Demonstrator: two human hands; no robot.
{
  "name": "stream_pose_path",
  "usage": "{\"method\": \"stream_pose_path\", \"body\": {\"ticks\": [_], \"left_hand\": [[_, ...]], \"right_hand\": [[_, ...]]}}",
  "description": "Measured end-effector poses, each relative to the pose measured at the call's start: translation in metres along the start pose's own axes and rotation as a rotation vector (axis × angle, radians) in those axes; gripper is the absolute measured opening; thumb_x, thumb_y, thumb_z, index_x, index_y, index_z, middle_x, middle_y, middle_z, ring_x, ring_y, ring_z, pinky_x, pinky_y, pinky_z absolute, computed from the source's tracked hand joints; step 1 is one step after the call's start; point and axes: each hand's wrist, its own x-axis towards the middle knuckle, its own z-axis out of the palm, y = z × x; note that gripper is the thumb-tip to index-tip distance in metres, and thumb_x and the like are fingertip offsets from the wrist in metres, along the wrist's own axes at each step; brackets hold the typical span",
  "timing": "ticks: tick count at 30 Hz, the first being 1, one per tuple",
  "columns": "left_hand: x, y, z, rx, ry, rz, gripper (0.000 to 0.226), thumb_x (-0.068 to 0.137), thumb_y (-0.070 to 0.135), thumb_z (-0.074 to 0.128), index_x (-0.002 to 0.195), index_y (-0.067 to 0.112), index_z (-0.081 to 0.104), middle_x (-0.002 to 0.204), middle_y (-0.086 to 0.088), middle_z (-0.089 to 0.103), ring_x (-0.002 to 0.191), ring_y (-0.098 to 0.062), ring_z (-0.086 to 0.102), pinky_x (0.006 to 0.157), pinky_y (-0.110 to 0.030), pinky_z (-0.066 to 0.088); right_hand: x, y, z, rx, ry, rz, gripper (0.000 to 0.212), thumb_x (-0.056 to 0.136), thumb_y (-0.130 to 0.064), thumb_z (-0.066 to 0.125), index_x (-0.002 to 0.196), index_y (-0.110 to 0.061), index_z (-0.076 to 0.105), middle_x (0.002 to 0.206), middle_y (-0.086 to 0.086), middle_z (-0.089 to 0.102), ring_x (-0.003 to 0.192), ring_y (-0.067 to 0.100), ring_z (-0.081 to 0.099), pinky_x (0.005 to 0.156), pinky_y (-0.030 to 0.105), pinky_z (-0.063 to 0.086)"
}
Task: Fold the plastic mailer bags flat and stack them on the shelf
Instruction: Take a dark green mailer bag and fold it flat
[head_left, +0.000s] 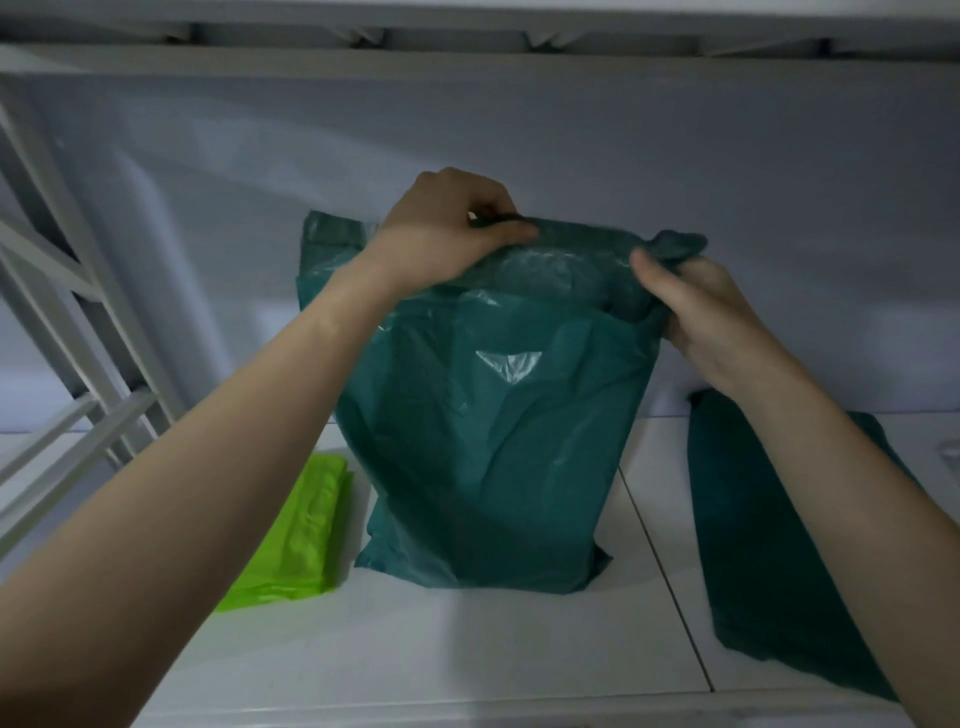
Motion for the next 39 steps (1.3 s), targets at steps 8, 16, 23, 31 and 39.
{"method": "stream_pose_path", "body": {"ticks": [8, 16, 23, 31, 39], "left_hand": [[0.000, -0.010, -0.003, -0.059, 0.210, 0.005, 0.022, 0.086, 0.043, 0.062, 0.087, 0.022, 0.070, 0.083, 0.008, 0.067, 0.081, -0.008, 0.061, 0.079, -0.024, 0.048], [-0.040, -0.052, -0.012, 0.171, 0.713, 0.070, 0.050, 0.096, 0.049, 0.036, 0.132, 0.018, 0.050, 0.138, 0.006, 0.044, 0.133, -0.017, 0.037, 0.111, -0.046, 0.025], [-0.111, -0.102, 0.037, -0.622, 0.173, -0.382, 0.068, 0.088, 0.038, 0.060, 0.144, 0.014, 0.030, 0.131, 0.010, 0.051, 0.110, 0.012, 0.051, 0.097, -0.015, 0.043], [-0.150, -0.119, 0.078, -0.856, 0.109, -0.714, 0.036, 0.078, 0.051, 0.052, 0.103, 0.027, 0.059, 0.103, 0.011, 0.065, 0.105, -0.012, 0.059, 0.098, -0.035, 0.039], [-0.172, -0.116, 0.096, -0.713, -0.060, -0.565, 0.017, 0.093, 0.016, 0.056, 0.108, 0.019, 0.063, 0.105, 0.011, 0.066, 0.088, 0.011, 0.060, 0.077, -0.005, 0.043]], "right_hand": [[-0.005, 0.009, -0.018, -0.187, 0.118, -0.069, 0.005, 0.088, -0.019, 0.062, 0.089, -0.019, 0.067, 0.082, -0.010, 0.072, 0.076, 0.003, 0.068, 0.063, 0.017, 0.054], [0.002, 0.021, -0.019, -0.197, 0.320, -0.070, 0.013, 0.093, -0.027, 0.057, 0.082, -0.023, 0.064, 0.086, -0.006, 0.068, 0.071, 0.002, 0.065, 0.060, 0.017, 0.054], [-0.002, 0.045, -0.012, -0.089, 0.284, 0.037, 0.026, 0.093, -0.048, 0.049, 0.094, -0.027, 0.064, 0.100, -0.007, 0.069, 0.092, 0.007, 0.066, 0.078, 0.023, 0.053], [-0.038, 0.129, -0.012, 0.001, 0.114, 0.323, 0.043, 0.092, -0.040, 0.050, 0.127, -0.014, 0.053, 0.121, 0.001, 0.063, 0.110, 0.018, 0.060, 0.098, 0.037, 0.045], [-0.069, 0.165, 0.018, -0.068, 0.178, 0.296, 0.021, 0.094, -0.014, 0.052, 0.115, -0.015, 0.058, 0.104, -0.006, 0.066, 0.092, 0.002, 0.063, 0.077, 0.011, 0.048]]}}
